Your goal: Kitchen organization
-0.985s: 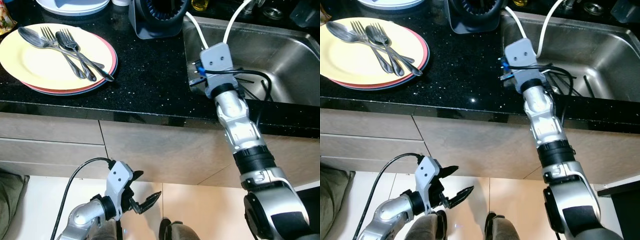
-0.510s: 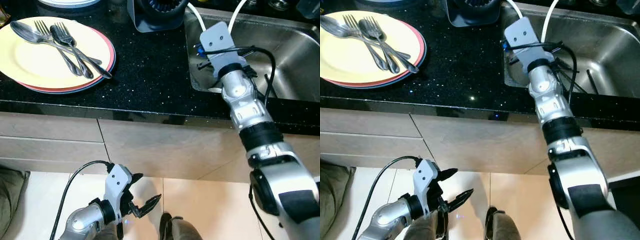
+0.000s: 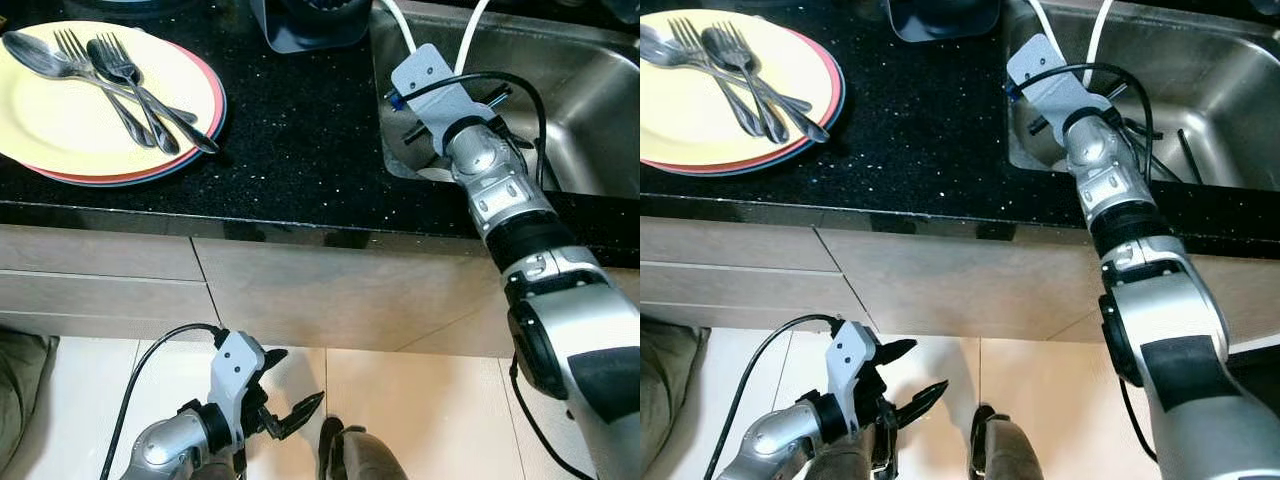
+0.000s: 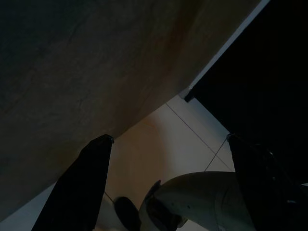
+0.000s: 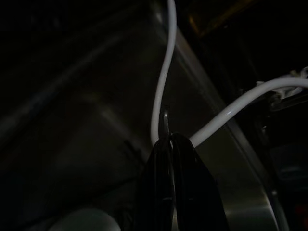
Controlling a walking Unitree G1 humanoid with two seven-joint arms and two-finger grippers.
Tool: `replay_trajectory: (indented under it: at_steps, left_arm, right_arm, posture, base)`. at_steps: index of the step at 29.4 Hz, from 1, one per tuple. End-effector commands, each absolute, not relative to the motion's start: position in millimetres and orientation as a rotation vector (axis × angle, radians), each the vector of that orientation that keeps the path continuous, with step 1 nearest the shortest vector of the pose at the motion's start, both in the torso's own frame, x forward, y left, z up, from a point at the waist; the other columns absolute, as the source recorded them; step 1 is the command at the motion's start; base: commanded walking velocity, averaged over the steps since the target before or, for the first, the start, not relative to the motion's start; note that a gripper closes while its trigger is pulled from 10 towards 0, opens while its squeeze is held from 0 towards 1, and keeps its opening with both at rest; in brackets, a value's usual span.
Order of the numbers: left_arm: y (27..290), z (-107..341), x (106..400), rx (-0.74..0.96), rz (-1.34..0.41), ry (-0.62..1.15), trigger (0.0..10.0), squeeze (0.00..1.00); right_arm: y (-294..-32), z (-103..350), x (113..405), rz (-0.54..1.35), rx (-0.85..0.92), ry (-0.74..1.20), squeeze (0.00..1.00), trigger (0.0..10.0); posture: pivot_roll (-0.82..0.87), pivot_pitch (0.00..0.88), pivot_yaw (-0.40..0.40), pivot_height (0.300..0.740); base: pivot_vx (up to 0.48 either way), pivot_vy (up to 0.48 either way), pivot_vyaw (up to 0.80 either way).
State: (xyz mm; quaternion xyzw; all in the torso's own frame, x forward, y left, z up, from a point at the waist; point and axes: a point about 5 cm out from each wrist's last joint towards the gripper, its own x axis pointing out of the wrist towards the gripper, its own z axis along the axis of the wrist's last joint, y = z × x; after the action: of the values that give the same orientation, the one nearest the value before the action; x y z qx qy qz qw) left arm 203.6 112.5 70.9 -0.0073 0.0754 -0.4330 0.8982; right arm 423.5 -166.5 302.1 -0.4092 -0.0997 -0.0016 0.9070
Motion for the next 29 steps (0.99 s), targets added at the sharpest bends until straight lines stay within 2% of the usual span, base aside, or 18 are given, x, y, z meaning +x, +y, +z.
replay_trajectory:
  at_steps: [1, 6, 10, 11, 12, 13, 17, 18, 19, 21, 23, 26, 29]
  left_arm:
    - [113.2, 65.0, 197.3, -0.023, -0.9, 0.197, 10.0, 0.0]
    - [113.4, 65.0, 197.8, -0.022, -0.9, 0.197, 10.0, 0.0]
    - [113.8, 65.5, 200.6, -0.02, -0.899, 0.193, 10.0, 0.0]
    - [114.0, 65.8, 202.0, -0.018, -0.898, 0.192, 10.0, 0.0]
    - [114.2, 66.3, 203.4, -0.016, -0.898, 0.189, 10.0, 0.0]
    - [114.8, 67.6, 205.9, -0.013, -0.898, 0.183, 10.0, 0.0]
    - [116.2, 74.1, 216.8, -0.008, -0.896, 0.151, 10.0, 0.0]
    - [116.2, 74.1, 216.8, -0.008, -0.896, 0.151, 10.0, 0.0]
    - [116.5, 77.8, 221.7, -0.005, -0.899, 0.134, 10.0, 0.0]
    - [116.5, 78.8, 222.9, -0.004, -0.9, 0.13, 10.0, 0.0]
    - [116.6, 81.5, 227.7, -0.007, -0.904, 0.117, 10.0, 0.0]
    - [116.5, 82.1, 228.9, -0.008, -0.907, 0.114, 10.0, 0.0]
    - [115.5, 83.6, 232.4, -0.006, -0.932, 0.109, 10.0, 0.0]
  right_arm:
    - [-177.1, 297.6, 424.2, -0.014, -0.85, -0.153, 1.0, 10.0]
    - [-180.9, 306.6, 423.9, -0.048, -0.837, -0.179, 1.0, 10.0]
    - [-183.9, 319.3, 422.5, -0.069, -0.7, -0.233, 1.0, 10.0]
    - [-184.3, 323.4, 421.9, -0.064, -0.647, -0.257, 0.84, 10.0]
    - [-184.0, 328.1, 420.7, -0.052, -0.582, -0.291, 0.25, 10.0]
    - [-184.1, 334.7, 418.4, -0.027, -0.468, -0.343, 0.0, 10.0]
    - [-184.1, 351.4, 403.1, 0.139, -0.086, -0.557, 0.0, 10.0]
    - [-184.1, 351.4, 403.1, 0.139, -0.086, -0.557, 0.0, 10.0]
    - [-184.0, 352.3, 393.2, 0.25, 0.058, -0.631, 0.0, 10.0]
    - [-184.0, 351.6, 390.4, 0.281, 0.092, -0.645, 0.0, 10.0]
    - [-181.9, 347.0, 380.4, 0.391, 0.174, -0.683, 0.0, 10.0]
    - [-180.7, 345.5, 376.5, 0.428, 0.196, -0.697, 0.0, 10.0]
    - [-168.9, 334.9, 349.6, 0.658, 0.337, -0.76, 0.0, 10.0]
  posture:
    - [0.11, 0.328, -0.094, 0.74]
    - [0.11, 0.323, -0.094, 0.74]
    - [0.12, 0.31, -0.091, 0.74]
    - [0.12, 0.304, -0.09, 0.74]
    - [0.12, 0.302, -0.09, 0.74]
    - [0.12, 0.295, -0.086, 0.74]
    - [0.12, 0.261, -0.082, 0.74]
    - [0.12, 0.261, -0.082, 0.74]
    - [0.12, 0.25, -0.08, 0.74]
    - [0.12, 0.25, -0.08, 0.74]
    - [0.12, 0.227, -0.079, 0.74]
    - [0.12, 0.221, -0.079, 0.74]
    - [0.13, 0.194, -0.077, 0.74]
  base:
    - [0.0, 0.0, 0.0]
    - [0.0, 0.0, 0.0]
    - [0.0, 0.0, 0.0]
    - [0.0, 0.0, 0.0]
    - [0.0, 0.0, 0.0]
    - [0.0, 0.0, 0.0]
    - [0.0, 0.0, 0.0]
    - [0.0, 0.0, 0.0]
    - [0.0, 0.0, 0.0]
    - [0.0, 0.0, 0.0]
    - [0.0, 0.0, 0.0]
    - [0.0, 0.0, 0.0]
    - [0.0, 0.0, 0.0]
